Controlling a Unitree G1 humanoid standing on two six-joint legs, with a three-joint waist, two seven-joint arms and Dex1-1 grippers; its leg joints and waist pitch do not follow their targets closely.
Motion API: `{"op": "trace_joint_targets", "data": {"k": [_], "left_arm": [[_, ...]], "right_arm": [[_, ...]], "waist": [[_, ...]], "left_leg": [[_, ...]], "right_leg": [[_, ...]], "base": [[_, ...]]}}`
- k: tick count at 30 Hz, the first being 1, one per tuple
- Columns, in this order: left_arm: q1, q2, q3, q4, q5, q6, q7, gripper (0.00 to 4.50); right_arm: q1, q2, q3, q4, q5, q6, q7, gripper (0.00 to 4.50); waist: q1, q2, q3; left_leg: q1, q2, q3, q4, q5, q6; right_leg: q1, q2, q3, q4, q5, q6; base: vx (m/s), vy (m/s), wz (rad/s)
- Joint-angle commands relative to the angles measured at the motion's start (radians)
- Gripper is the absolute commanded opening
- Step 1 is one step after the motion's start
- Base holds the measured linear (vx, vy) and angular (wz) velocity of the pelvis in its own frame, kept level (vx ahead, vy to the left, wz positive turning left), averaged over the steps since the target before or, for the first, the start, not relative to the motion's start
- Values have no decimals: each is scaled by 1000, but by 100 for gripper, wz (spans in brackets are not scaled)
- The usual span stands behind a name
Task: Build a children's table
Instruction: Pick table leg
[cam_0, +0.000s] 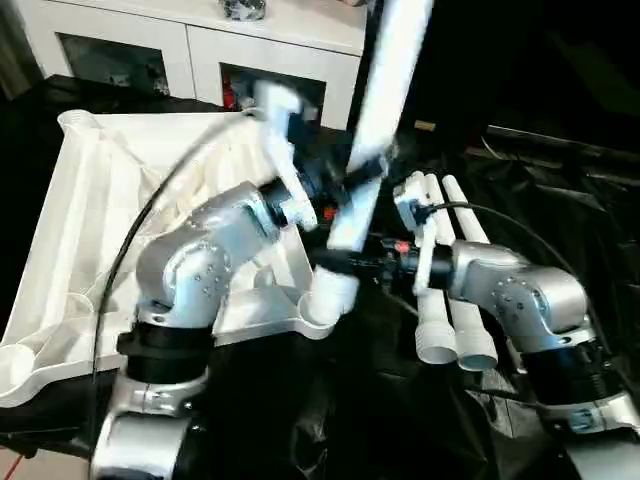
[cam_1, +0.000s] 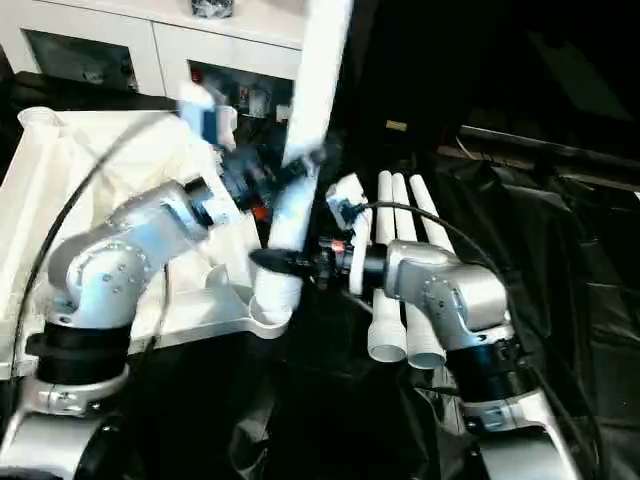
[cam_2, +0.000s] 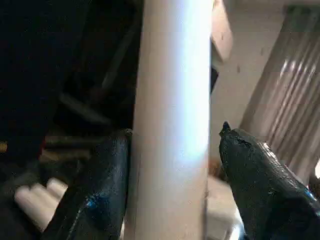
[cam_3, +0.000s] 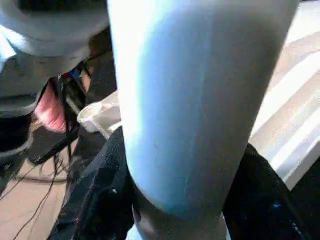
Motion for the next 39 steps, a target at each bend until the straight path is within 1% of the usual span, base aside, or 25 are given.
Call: {"op": "trace_joint_targets", "data": {"k": [1,5,6,7,9,10,12,14,16,17,18,19,20,23,25,28,29,30,31,32,33,34,36,37,39], "left_arm": [[-23,-23,42,2,-29,-38,44,298],[-8,-14,48,-4,-5,-65,60,298],[7,8,43,-6,11,-62,48,298],[18,23,40,-7,22,-58,39,298],[42,58,29,-8,39,-54,4,298],[63,95,4,-8,80,-58,-8,298],[91,154,-37,-5,150,-69,-18,298],[151,265,-117,-3,269,-127,-64,298],[206,366,-189,-2,366,-187,-112,298],[212,378,-198,-1,378,-195,-118,298],[275,466,-263,0,431,-261,-214,298],[285,478,-272,-1,435,-271,-233,298],[297,493,-283,-3,439,-282,-255,298],[330,539,-343,-27,424,-233,-335,298],[341,557,-370,-24,427,-219,-361,298],[344,596,-412,-6,448,-217,-407,298],[347,598,-418,18,470,-248,-405,298],[346,599,-417,45,495,-279,-402,298],[344,601,-409,78,517,-312,-405,298],[344,601,-409,78,517,-312,-405,298],[341,606,-403,107,528,-332,-415,298],[333,613,-402,125,535,-338,-424,298],[299,610,-401,180,544,-350,-428,298],[282,610,-399,211,546,-355,-418,298],[265,613,-401,243,544,-357,-423,298]], "right_arm": [[-25,8,-59,7,5,-39,-43,191],[-36,45,-103,41,-2,-90,-107,191],[-40,61,-114,67,-26,-127,-149,191],[-42,71,-120,85,-44,-152,-178,191],[-41,85,-132,103,-64,-164,-231,190],[-36,85,-129,104,-87,-189,-251,190],[-25,83,-123,94,-105,-195,-268,190],[-4,89,-122,76,-137,-222,-304,190],[16,93,-125,52,-157,-239,-333,190],[18,93,-126,51,-160,-242,-336,190],[48,89,-110,18,-197,-269,-365,190],[53,88,-107,12,-202,-269,-373,190],[58,88,-104,6,-209,-270,-382,190],[87,60,-104,-20,-201,-234,-378,190],[107,52,-100,-28,-200,-238,-360,190],[131,44,-93,-57,-186,-210,-341,190],[146,45,-89,-70,-186,-207,-340,190],[154,51,-86,-79,-190,-202,-349,190],[162,62,-74,-88,-189,-202,-352,190],[162,62,-74,-88,-189,-202,-352,190],[165,70,-64,-92,-194,-207,-359,190],[165,74,-58,-99,-194,-205,-364,190],[153,80,-57,-90,-178,-210,-344,190],[147,81,-51,-78,-185,-216,-337,190],[141,76,-42,-68,-195,-215,-321,190]], "waist": [[-2,23,-72],[-1,29,-70],[-1,21,-70],[-2,28,-69],[-4,29,-68],[-1,20,-70],[-3,23,-68],[-1,17,-68],[-2,30,-67],[-1,31,-68],[-4,30,-71],[3,48,-69],[-2,38,-66],[1,61,-64],[3,64,-60],[-2,61,-58],[-2,71,-58],[-2,68,-57],[-3,85,-58],[-7,72,-58],[-6,79,-59],[-7,72,-58],[-2,72,-61],[-1,92,-60],[0,77,-62]], "left_leg": [[-2,38,-10,-65,-3,-7],[-1,37,-10,-67,-8,-3],[-1,37,-9,-67,-9,-3],[0,38,-9,-68,-11,-10],[2,37,-9,-70,-5,-20],[2,38,-10,-71,6,-19],[3,38,-9,-73,1,-15],[4,40,-11,-75,7,-5],[3,39,-11,-78,1,-13],[7,40,-11,-78,0,-16],[7,38,-9,-76,21,-20],[7,37,-13,-77,33,-18],[7,37,-10,-80,10,-24],[15,38,-6,-83,-54,-52],[14,39,-6,-85,-110,-60],[5,34,-8,-85,-100,-46],[5,34,-9,-84,-100,-45],[4,33,-8,-83,-100,-43],[2,31,-11,-83,-101,-43],[-1,29,-10,-84,-102,-38],[0,30,-12,-84,-99,-39],[0,28,-10,-82,-97,-33],[1,27,-9,-81,-82,-26],[6,28,-7,-81,-92,-26],[2,31,-9,-84,-88,-28]], "right_leg": [[77,-103,58,-64,-1,-194],[74,-102,58,-66,-32,-179],[72,-103,58,-68,-47,-173],[67,-104,57,-67,-72,-166],[66,-102,57,-68,-94,-148],[67,-102,57,-64,-85,-141],[63,-99,56,-63,-81,-125],[61,-102,57,-66,-73,-116],[61,-102,58,-61,-86,-99],[58,-103,57,-62,-83,-98],[60,-100,59,-54,-33,-114],[55,-102,58,-58,-25,-113],[56,-99,59,-58,-29,-113],[51,-99,60,-58,-43,-142],[53,-100,61,-65,-88,-150],[60,-100,63,-68,-123,-139],[59,-101,63,-71,-134,-137],[61,-101,63,-75,-155,-128],[60,-101,62,-76,-175,-120],[64,-100,61,-82,-197,-108],[64,-101,61,-81,-203,-108],[61,-99,61,-84,-215,-105],[60,-100,63,-81,-217,-104],[53,-97,61,-87,-218,-107],[59,-98,60,-82,-196,-115]], "base": [[0,0,0],[0,0,0],[0,0,0],[0,0,0],[0,0,0],[0,0,0],[0,0,0],[0,0,0],[0,0,0],[0,0,0],[0,0,0],[0,0,0],[0,0,0],[0,0,0],[0,0,0],[0,0,0],[0,0,0],[0,0,0],[0,0,0],[0,0,0],[0,0,0],[0,0,0],[0,0,0],[0,0,0],[0,0,0]]}}
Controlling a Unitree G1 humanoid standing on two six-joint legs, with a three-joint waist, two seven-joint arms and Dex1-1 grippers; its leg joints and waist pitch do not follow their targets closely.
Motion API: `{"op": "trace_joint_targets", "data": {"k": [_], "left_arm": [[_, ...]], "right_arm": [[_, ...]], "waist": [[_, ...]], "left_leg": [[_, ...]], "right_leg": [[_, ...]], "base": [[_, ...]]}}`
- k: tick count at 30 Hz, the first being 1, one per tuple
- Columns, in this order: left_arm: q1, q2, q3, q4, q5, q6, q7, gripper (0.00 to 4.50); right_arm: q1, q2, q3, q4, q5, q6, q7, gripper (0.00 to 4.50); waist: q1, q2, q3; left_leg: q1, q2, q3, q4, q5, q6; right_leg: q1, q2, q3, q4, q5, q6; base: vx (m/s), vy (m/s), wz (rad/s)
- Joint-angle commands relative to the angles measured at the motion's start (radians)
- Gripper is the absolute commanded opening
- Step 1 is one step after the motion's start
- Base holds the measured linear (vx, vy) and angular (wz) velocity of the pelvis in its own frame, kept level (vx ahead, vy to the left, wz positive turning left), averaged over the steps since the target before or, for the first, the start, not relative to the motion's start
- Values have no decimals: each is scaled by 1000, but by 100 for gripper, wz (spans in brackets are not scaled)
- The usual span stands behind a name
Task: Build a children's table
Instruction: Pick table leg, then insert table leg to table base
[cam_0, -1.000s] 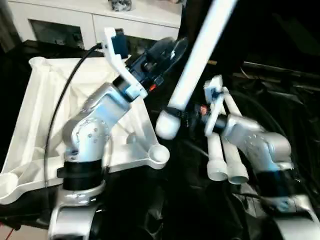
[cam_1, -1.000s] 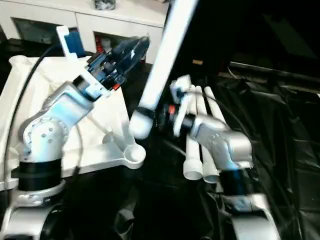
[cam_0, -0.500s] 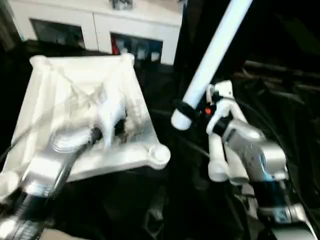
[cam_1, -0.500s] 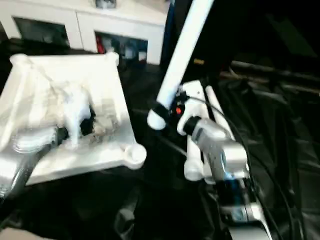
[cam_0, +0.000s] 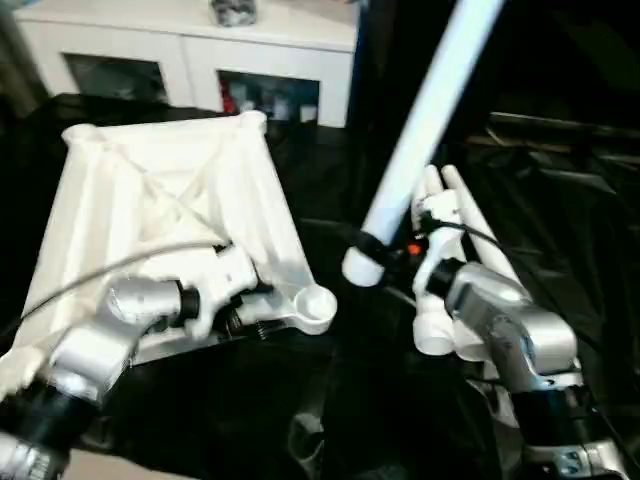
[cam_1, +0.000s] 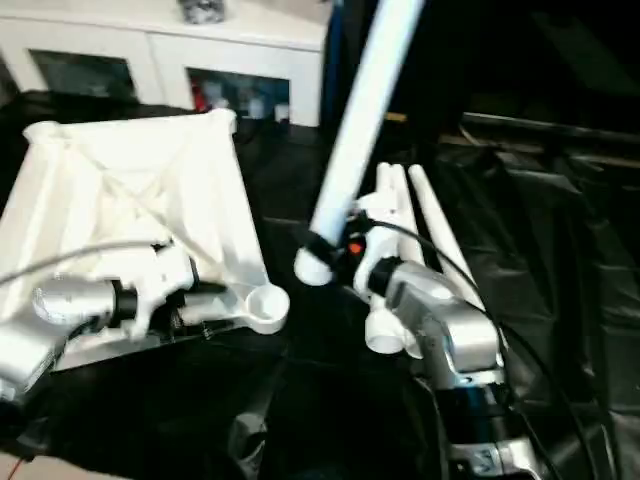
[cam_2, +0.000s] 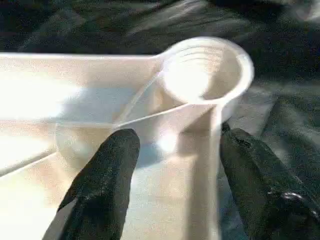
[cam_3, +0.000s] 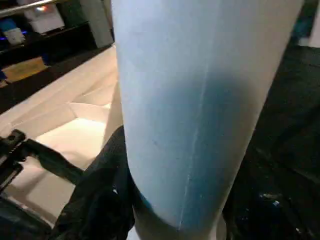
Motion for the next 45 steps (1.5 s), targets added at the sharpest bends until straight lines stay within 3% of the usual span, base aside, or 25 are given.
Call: {"op": "trace_joint_targets", "data": {"k": [1,5,7,9,10,13,14,16,25,26,31,33,37,38,40,45], "left_arm": [[-23,11,7,23,10,-6,-5,298],[-22,9,16,44,-13,23,-56,298],[-19,5,27,47,-19,34,-65,298],[-25,7,23,60,-15,27,-77,298],[-30,6,23,71,-19,25,-87,298],[-46,-3,20,105,-20,14,-100,298],[-50,-5,19,112,-19,12,-103,270],[-58,-17,25,120,-35,23,-125,263],[-47,-17,47,116,-66,63,-166,183],[-36,-11,47,103,-70,75,-174,177],[-23,2,49,95,-50,74,-179,132],[-14,12,48,98,-41,65,-178,117],[2,21,51,95,-40,76,-170,87],[4,23,50,99,-31,68,-162,81],[7,26,50,100,-25,63,-159,56],[12,23,57,91,-32,68,-158,36]], "right_arm": [[-16,-10,3,-15,1,-2,13,190],[-32,-31,-6,7,-9,-2,25,190],[-37,-35,-9,14,-7,-2,25,190],[-45,-32,-16,27,1,1,27,190],[-51,-33,-13,35,-1,0,34,190],[-56,-34,-5,44,-9,-2,43,190],[-57,-36,-4,41,-10,0,44,190],[-58,-39,-6,36,-5,5,43,190],[-53,-48,-11,23,5,20,54,190],[-51,-47,-12,25,7,21,56,190],[-53,-45,-10,38,4,18,56,190],[-54,-46,-3,31,7,24,59,190],[-64,-43,-2,49,5,22,70,190],[-67,-41,-1,53,4,20,71,190],[-71,-37,1,56,5,21,74,190],[-79,-30,11,60,18,35,99,190]], "waist": [[3,16,-70],[2,20,-70],[3,14,-72],[4,14,-72],[4,20,-73],[4,21,-73],[5,33,-74],[3,26,-74],[2,24,-74],[1,18,-74],[2,17,-72],[2,11,-72],[3,14,-71],[4,4,-70],[6,10,-69],[5,7,-69]], "left_leg": [[0,29,-10,-69,-100,-19],[0,31,-10,-69,-97,-22],[-2,29,-8,-68,-87,-17],[-3,30,-9,-68,-81,-14],[-3,29,-10,-68,-79,-12],[-2,29,-9,-68,-86,-14],[-1,29,-11,-67,-85,-16],[-1,29,-10,-67,-91,-18],[-2,30,-9,-67,-84,-16],[-2,30,-9,-67,-83,-12],[-1,31,-7,-67,-79,-3],[-2,31,-7,-68,-80,-3],[0,32,-7,-68,-84,-3],[-2,31,-6,-69,-82,0],[-2,31,-8,-70,-82,0],[-1,32,-7,-70,-86,1]], "right_leg": [[58,-99,62,-81,-204,-116],[58,-100,62,-79,-190,-121],[61,-102,62,-79,-185,-123],[61,-102,62,-77,-180,-122],[60,-102,62,-77,-172,-126],[61,-102,61,-78,-164,-131],[60,-102,62,-76,-155,-133],[62,-100,61,-77,-145,-139],[64,-101,62,-76,-147,-145],[64,-101,61,-77,-151,-146],[62,-103,61,-78,-174,-137],[62,-103,61,-79,-183,-134],[59,-103,62,-80,-202,-127],[61,-104,61,-82,-207,-123],[59,-106,61,-82,-224,-119],[58,-106,61,-82,-230,-116]], "base": [[0,0,0],[0,0,0],[0,0,0],[0,0,0],[0,0,0],[0,0,0],[0,0,0],[0,0,0],[0,0,0],[0,0,0],[0,0,0],[0,0,0],[0,0,0],[0,0,0],[0,0,0],[0,0,0]]}}
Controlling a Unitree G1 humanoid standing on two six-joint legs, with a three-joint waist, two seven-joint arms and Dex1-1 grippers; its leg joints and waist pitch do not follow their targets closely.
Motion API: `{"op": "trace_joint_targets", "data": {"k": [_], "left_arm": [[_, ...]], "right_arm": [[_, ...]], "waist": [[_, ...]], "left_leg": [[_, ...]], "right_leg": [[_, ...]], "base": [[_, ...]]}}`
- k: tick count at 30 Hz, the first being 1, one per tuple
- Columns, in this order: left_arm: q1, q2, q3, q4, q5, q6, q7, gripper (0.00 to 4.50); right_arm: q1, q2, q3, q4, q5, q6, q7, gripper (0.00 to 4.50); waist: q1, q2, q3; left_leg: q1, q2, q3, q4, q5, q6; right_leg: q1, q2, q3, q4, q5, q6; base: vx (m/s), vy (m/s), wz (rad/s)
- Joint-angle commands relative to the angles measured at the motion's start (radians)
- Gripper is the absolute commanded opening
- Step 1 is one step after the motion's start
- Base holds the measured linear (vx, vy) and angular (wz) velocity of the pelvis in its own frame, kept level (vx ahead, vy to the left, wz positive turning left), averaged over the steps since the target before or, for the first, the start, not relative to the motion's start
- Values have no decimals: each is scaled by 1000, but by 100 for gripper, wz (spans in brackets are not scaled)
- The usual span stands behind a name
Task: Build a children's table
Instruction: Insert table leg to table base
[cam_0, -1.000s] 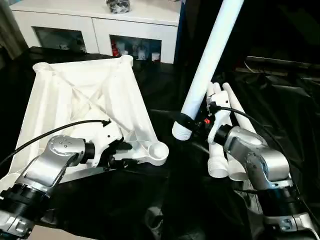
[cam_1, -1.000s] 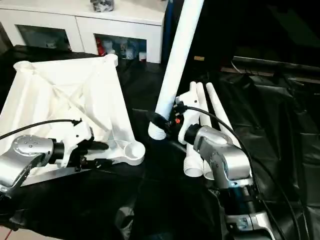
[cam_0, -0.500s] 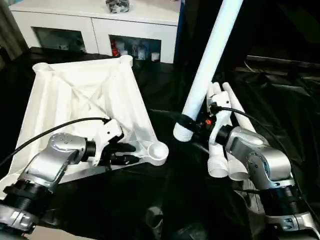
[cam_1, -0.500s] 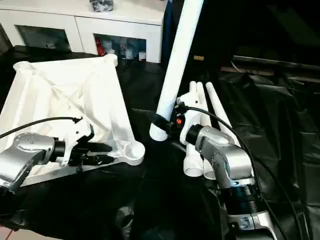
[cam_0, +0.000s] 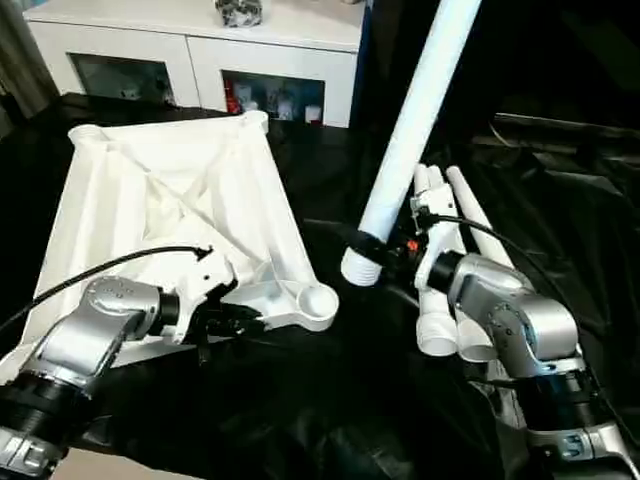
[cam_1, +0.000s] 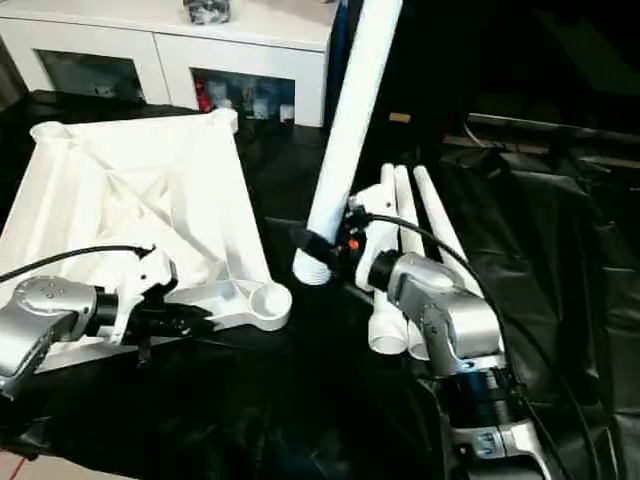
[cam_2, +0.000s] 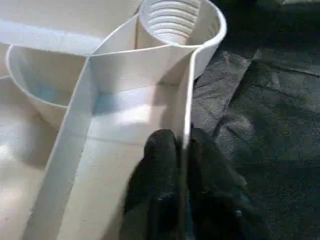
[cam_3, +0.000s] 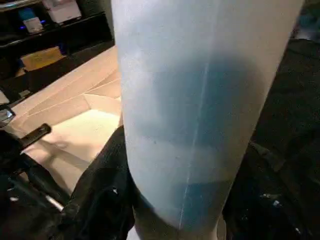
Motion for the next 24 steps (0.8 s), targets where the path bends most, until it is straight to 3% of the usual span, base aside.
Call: {"op": "trace_joint_targets", "data": {"k": [1,2,7,10,11,14,20,21,24], "left_arm": [[4,4,19,-1,11,4,13,24],[4,-2,23,-2,8,4,14,6],[-8,-45,12,4,5,-26,14,0],[-26,-89,-11,13,11,-49,19,0],[-38,-109,-20,10,11,-45,21,0],[-44,-120,-24,13,12,-48,23,0],[-54,-147,-23,37,36,-71,25,0],[-54,-149,-21,36,37,-68,21,0],[-52,-150,-18,32,39,-62,17,0]], "right_arm": [[-28,-3,9,6,18,15,20,190],[-29,-4,18,8,20,20,35,190],[-33,-6,39,1,49,59,92,190],[-45,3,48,31,27,45,86,190],[-53,2,52,46,17,43,90,190],[-57,-1,59,55,12,47,96,190],[-76,-7,87,117,-21,31,108,189],[-84,-2,93,143,-32,19,112,189],[-98,7,99,180,-42,3,113,189]], "waist": [[3,4,-68],[4,5,-68],[4,0,-70],[7,1,-71],[9,-5,-71],[13,-3,-71],[19,-10,-70],[20,-16,-70],[21,-12,-71]], "left_leg": [[-1,31,-8,-70,-85,0],[-1,31,-8,-69,-85,1],[-3,33,-8,-68,-66,11],[-1,31,-5,-66,-57,11],[-2,32,-5,-67,-56,10],[-2,33,-5,-67,-57,11],[-2,32,-3,-67,-54,16],[-1,34,-2,-68,-53,16],[1,34,-2,-68,-59,16]], "right_leg": [[58,-105,61,-81,-234,-112],[59,-105,62,-80,-234,-112],[60,-107,62,-77,-205,-115],[57,-106,62,-79,-207,-117],[59,-107,61,-79,-212,-117],[58,-109,62,-79,-218,-111],[57,-111,61,-79,-238,-101],[56,-111,61,-80,-238,-100],[54,-112,62,-78,-226,-109]], "base": [[0,0,0],[0,0,0],[0,0,0],[0,0,0],[0,0,0],[0,0,0],[0,0,0],[0,0,0],[0,0,0]]}}
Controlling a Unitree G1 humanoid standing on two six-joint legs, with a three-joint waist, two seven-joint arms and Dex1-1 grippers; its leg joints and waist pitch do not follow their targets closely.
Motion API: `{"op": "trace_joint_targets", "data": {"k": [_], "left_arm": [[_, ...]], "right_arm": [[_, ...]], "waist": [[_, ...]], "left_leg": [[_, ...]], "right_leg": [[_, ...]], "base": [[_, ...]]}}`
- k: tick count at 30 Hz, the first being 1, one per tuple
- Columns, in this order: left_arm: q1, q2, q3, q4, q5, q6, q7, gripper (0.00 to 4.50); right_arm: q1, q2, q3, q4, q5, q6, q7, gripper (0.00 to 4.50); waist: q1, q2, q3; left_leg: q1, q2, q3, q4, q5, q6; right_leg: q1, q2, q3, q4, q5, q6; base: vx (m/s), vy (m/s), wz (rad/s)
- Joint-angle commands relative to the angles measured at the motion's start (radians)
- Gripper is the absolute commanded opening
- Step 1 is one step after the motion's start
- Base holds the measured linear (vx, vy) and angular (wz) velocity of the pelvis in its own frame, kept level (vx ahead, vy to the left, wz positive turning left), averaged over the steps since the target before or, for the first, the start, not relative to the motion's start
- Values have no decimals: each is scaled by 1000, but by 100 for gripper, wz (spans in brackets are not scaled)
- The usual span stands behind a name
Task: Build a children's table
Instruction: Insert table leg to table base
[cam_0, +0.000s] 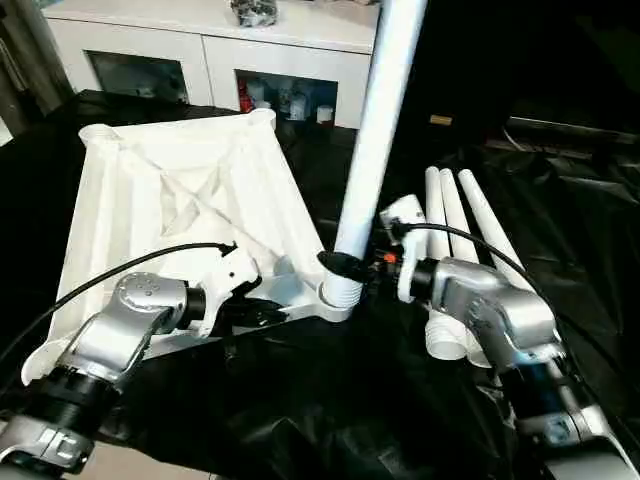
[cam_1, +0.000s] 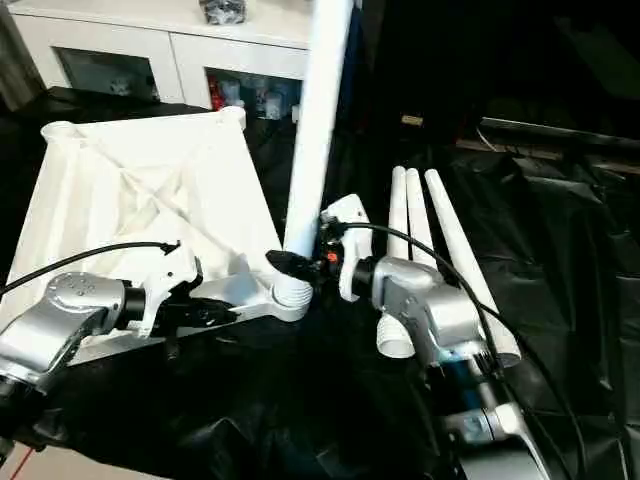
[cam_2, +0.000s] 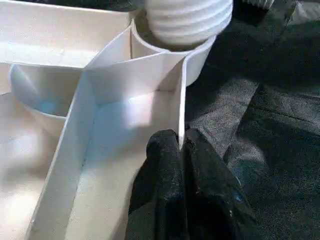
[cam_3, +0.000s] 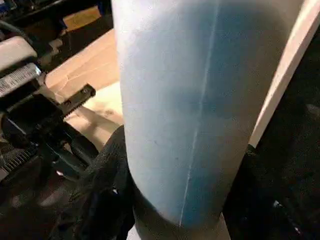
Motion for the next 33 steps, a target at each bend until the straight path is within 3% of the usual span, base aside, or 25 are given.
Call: {"op": "trace_joint_targets", "data": {"k": [1,6,8,10,12,13,21,22,24,25,26,28,30,31,32,33], "left_arm": [[-7,-25,-6,-4,-22,-13,-13,0],[1,-24,-6,-4,-7,-14,-17,0],[0,-23,-6,-3,-7,-13,-24,0],[-1,-24,-7,-2,-6,-14,-25,0],[-8,-26,-9,8,-2,-18,-26,0],[-9,-27,-10,10,0,-19,-26,0],[-30,-17,-30,32,37,-22,-35,0],[-34,-19,-32,37,42,-22,-33,0],[-44,-22,-34,50,56,-27,-29,0],[-44,-22,-34,50,56,-27,-29,0],[-52,-27,-33,62,59,-30,-28,0],[-59,-29,-33,73,66,-34,-28,0],[-66,-32,-33,82,69,-39,-25,0],[-66,-32,-33,82,69,-39,-25,0],[-68,-33,-32,86,70,-40,-23,0],[-71,-36,-31,93,72,-44,-19,0]], "right_arm": [[-24,0,1,15,-15,-18,4,189],[-49,20,4,90,-38,-58,7,189],[-59,27,1,119,-44,-80,7,189],[-63,31,-2,133,-46,-90,2,189],[-64,38,-13,155,-43,-104,1,189],[-63,40,-16,160,-43,-106,2,189],[11,48,-56,214,-41,-191,-3,189],[26,52,-64,230,-41,-219,-5,189],[56,63,-88,260,-36,-275,-3,189],[56,63,-88,260,-36,-275,-3,189],[76,71,-108,284,-33,-311,-16,189],[101,76,-124,306,-37,-357,-20,189],[120,75,-126,311,-40,-387,-17,189],[120,75,-126,311,-40,-387,-17,189],[127,74,-125,310,-41,-398,-14,189],[140,69,-120,306,-54,-421,-22,189]], "waist": [[-3,-7,-70],[-4,-5,-70],[-4,4,-71],[-6,0,-70],[-7,11,-70],[-9,9,-71],[-5,16,-71],[-4,23,-71],[-2,20,-71],[-2,29,-74],[-3,25,-72],[-1,31,-71],[0,28,-73],[2,43,-72],[0,39,-72],[-2,43,-72]], "left_leg": [[0,36,-7,-68,-62,8],[-1,35,-7,-67,-65,8],[-1,35,-9,-68,-71,3],[-1,35,-8,-68,-85,0],[0,35,-10,-68,-92,-4],[1,35,-9,-68,-95,-5],[4,36,-11,-70,-127,-12],[4,38,-12,-70,-138,-13],[5,38,-12,-70,-144,-12],[6,38,-13,-70,-147,-14],[5,38,-14,-71,-149,-12],[12,38,-12,-70,-176,-12],[11,39,-13,-72,-173,-12],[12,39,-15,-71,-178,-14],[15,40,-12,-71,-187,-11],[13,39,-14,-73,-197,-11]], "right_leg": [[54,-107,61,-76,-214,-115],[56,-109,61,-77,-213,-117],[55,-109,60,-77,-212,-117],[57,-109,60,-80,-227,-119],[56,-108,60,-80,-227,-123],[56,-108,60,-81,-225,-125],[56,-108,59,-84,-230,-139],[55,-110,59,-87,-239,-140],[55,-111,59,-87,-245,-139],[55,-110,58,-87,-236,-144],[55,-107,57,-86,-230,-148],[51,-110,57,-92,-262,-149],[54,-110,57,-90,-256,-153],[51,-111,56,-90,-254,-155],[49,-109,54,-91,-239,-160],[52,-109,51,-90,-241,-163]], "base": [[0,0,0],[0,0,0],[0,0,0],[0,0,0],[0,0,0],[0,0,0],[0,0,0],[0,0,0],[0,0,0],[0,0,0],[0,0,0],[0,0,0],[0,0,0],[0,0,0],[0,0,0],[0,0,0]]}}
